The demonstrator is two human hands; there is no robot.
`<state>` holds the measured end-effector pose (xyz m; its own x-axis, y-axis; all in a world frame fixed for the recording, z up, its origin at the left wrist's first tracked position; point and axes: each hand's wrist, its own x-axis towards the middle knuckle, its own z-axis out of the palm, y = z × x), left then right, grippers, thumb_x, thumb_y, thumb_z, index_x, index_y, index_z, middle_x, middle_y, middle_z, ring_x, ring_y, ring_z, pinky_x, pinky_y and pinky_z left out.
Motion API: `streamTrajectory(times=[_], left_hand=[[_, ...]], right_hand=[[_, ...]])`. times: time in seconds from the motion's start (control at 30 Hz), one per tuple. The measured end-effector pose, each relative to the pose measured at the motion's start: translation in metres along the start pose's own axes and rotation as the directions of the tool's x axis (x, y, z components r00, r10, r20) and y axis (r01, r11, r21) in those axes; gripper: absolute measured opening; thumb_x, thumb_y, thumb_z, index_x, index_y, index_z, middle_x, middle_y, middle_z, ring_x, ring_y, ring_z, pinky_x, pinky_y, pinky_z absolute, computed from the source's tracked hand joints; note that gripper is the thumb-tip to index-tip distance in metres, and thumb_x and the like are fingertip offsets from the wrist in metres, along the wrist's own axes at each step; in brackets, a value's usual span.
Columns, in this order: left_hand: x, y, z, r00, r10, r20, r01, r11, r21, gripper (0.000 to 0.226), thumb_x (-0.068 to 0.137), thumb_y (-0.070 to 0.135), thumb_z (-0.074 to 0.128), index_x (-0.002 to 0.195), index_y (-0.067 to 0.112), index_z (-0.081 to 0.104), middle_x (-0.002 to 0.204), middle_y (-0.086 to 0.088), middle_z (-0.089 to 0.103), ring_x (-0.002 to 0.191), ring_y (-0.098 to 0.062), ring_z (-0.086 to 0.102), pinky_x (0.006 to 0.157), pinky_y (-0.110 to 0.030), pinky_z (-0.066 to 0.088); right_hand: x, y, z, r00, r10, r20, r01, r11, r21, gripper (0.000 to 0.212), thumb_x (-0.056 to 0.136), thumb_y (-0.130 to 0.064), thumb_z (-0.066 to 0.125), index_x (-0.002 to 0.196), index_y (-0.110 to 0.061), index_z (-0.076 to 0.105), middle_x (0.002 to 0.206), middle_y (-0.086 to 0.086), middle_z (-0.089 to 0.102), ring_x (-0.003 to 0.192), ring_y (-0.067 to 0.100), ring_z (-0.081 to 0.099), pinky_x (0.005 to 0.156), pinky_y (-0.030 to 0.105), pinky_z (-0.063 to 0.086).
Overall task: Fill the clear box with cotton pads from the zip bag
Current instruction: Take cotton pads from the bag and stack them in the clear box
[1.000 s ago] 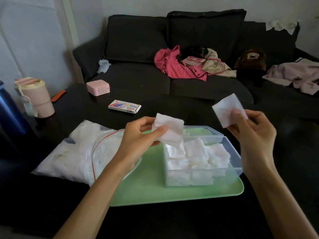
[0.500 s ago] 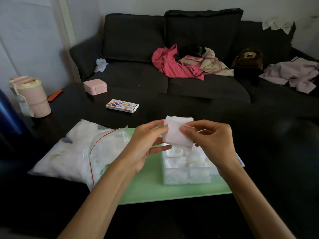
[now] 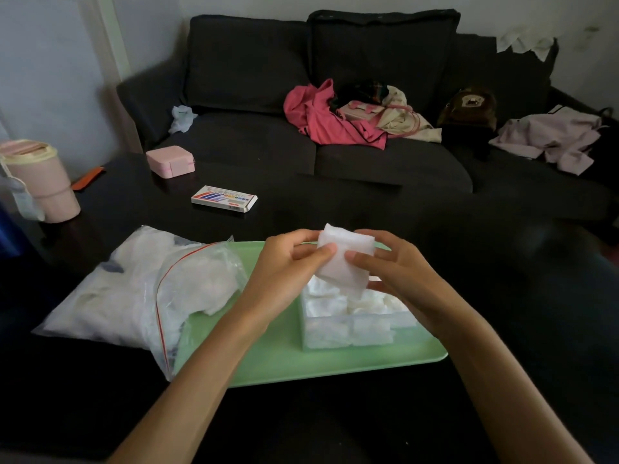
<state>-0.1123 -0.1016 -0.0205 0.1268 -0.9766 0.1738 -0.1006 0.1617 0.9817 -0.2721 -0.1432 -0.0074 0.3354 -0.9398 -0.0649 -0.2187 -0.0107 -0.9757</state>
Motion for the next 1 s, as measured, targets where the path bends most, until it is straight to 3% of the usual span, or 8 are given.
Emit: streamTrajectory(times=[0.17, 0.37, 0.47, 0.57, 0.7, 0.8, 0.9, 1.0], left_hand=[[0.002, 0.001, 0.015, 0.998, -0.045, -0.037, 0.048, 0.996, 0.076, 0.016, 0.087, 0.025, 0.065, 0.099, 0.016, 0.069, 0.081, 0.002, 0.075, 0.078, -0.007, 0.070, 0.075, -0.021, 0.053], [0.017, 0.014, 0.024, 0.988, -0.129, 0.086, 0.099, 0.952, 0.290, 0.012, 0.085, 0.024, 0.067, 0.097, 0.026, 0.064, 0.096, 0.005, 0.071, 0.089, -0.010, 0.066, 0.082, -0.029, 0.051], [0.021, 0.015, 0.009, 0.987, -0.079, 0.140, 0.005, 0.886, 0.463, 0.015, 0.086, 0.023, 0.065, 0.100, 0.028, 0.065, 0.095, 0.014, 0.069, 0.087, -0.003, 0.064, 0.083, -0.029, 0.051], [0.027, 0.014, -0.003, 0.955, -0.059, 0.290, -0.155, 0.735, 0.660, 0.017, 0.086, 0.022, 0.064, 0.091, 0.038, 0.068, 0.081, 0.031, 0.062, 0.078, 0.009, 0.058, 0.066, -0.011, 0.041], [0.045, 0.004, 0.009, 0.849, -0.114, 0.516, -0.400, 0.499, 0.769, 0.019, 0.082, 0.035, 0.068, 0.100, 0.040, 0.066, 0.099, 0.022, 0.061, 0.094, -0.001, 0.050, 0.071, -0.021, 0.032], [0.054, -0.013, 0.017, 0.795, -0.146, 0.588, -0.501, 0.389, 0.773, 0.027, 0.079, 0.035, 0.071, 0.104, 0.037, 0.062, 0.107, 0.016, 0.056, 0.101, -0.008, 0.047, 0.078, -0.022, 0.028], [0.056, -0.025, 0.015, 0.770, -0.190, 0.609, -0.517, 0.372, 0.771, 0.025, 0.080, 0.034, 0.068, 0.103, 0.035, 0.059, 0.106, 0.015, 0.053, 0.104, -0.008, 0.046, 0.100, -0.031, 0.034], [0.057, -0.026, 0.011, 0.788, -0.161, 0.594, -0.484, 0.436, 0.759, 0.026, 0.079, 0.035, 0.068, 0.104, 0.038, 0.059, 0.107, 0.021, 0.054, 0.104, -0.005, 0.047, 0.098, -0.034, 0.039]], right_hand=[[0.003, -0.004, -0.020, 0.983, -0.174, 0.053, 0.181, 0.910, -0.373, 0.026, 0.086, -0.021, 0.066, 0.104, -0.038, 0.056, 0.103, -0.008, 0.063, 0.089, 0.010, 0.065, 0.072, 0.025, 0.058], [0.005, -0.009, -0.056, 0.992, -0.108, 0.062, 0.124, 0.905, -0.406, 0.018, 0.082, -0.017, 0.070, 0.092, -0.030, 0.063, 0.090, -0.007, 0.068, 0.081, 0.010, 0.068, 0.070, 0.025, 0.059], [0.008, -0.010, -0.080, 0.998, -0.062, -0.027, 0.052, 0.955, -0.291, 0.017, 0.084, -0.010, 0.067, 0.097, -0.021, 0.066, 0.090, -0.001, 0.070, 0.077, 0.007, 0.069, 0.065, 0.020, 0.056], [0.017, -0.018, -0.103, 0.990, 0.056, -0.127, -0.070, 0.992, -0.104, 0.022, 0.088, -0.007, 0.060, 0.107, -0.016, 0.064, 0.097, 0.001, 0.067, 0.085, 0.010, 0.067, 0.064, 0.021, 0.053], [0.027, -0.017, -0.108, 0.967, 0.248, 0.051, -0.241, 0.963, -0.118, 0.020, 0.091, -0.006, 0.055, 0.104, -0.019, 0.061, 0.103, 0.003, 0.066, 0.094, 0.015, 0.065, 0.073, 0.025, 0.054], [0.031, -0.009, -0.100, 0.943, 0.292, 0.160, -0.251, 0.939, -0.236, 0.020, 0.091, -0.007, 0.056, 0.102, -0.023, 0.063, 0.098, -0.001, 0.069, 0.089, 0.011, 0.068, 0.072, 0.022, 0.057], [0.036, -0.006, -0.098, 0.960, 0.217, 0.176, -0.137, 0.916, -0.378, 0.022, 0.088, -0.010, 0.061, 0.095, -0.030, 0.063, 0.090, -0.010, 0.069, 0.082, 0.000, 0.068, 0.064, 0.015, 0.055], [0.043, -0.007, -0.104, 0.965, 0.178, 0.193, -0.070, 0.883, -0.463, 0.026, 0.087, -0.008, 0.062, 0.091, -0.033, 0.061, 0.087, -0.013, 0.068, 0.078, -0.006, 0.066, 0.059, 0.011, 0.052]])
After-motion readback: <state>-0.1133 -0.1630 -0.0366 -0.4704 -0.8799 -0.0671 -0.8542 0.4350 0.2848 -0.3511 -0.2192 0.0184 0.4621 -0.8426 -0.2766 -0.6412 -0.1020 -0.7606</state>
